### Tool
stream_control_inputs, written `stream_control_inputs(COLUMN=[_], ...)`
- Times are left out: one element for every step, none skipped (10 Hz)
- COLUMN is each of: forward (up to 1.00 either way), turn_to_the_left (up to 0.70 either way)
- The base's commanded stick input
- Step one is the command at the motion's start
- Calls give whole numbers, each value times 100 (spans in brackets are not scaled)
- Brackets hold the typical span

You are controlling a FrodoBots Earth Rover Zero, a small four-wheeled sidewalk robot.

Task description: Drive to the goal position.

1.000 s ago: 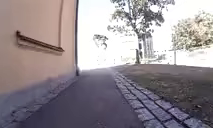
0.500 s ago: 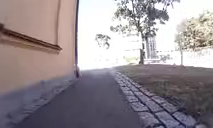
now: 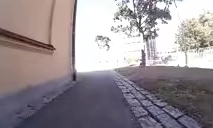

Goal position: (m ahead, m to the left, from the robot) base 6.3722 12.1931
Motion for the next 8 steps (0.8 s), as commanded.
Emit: stream_control_inputs(forward=[70, 70, 70, 70, 70, 70, 70, 70], turn_to_the_left=[0, 0, 0, 0, 0, 0, 0, 0])
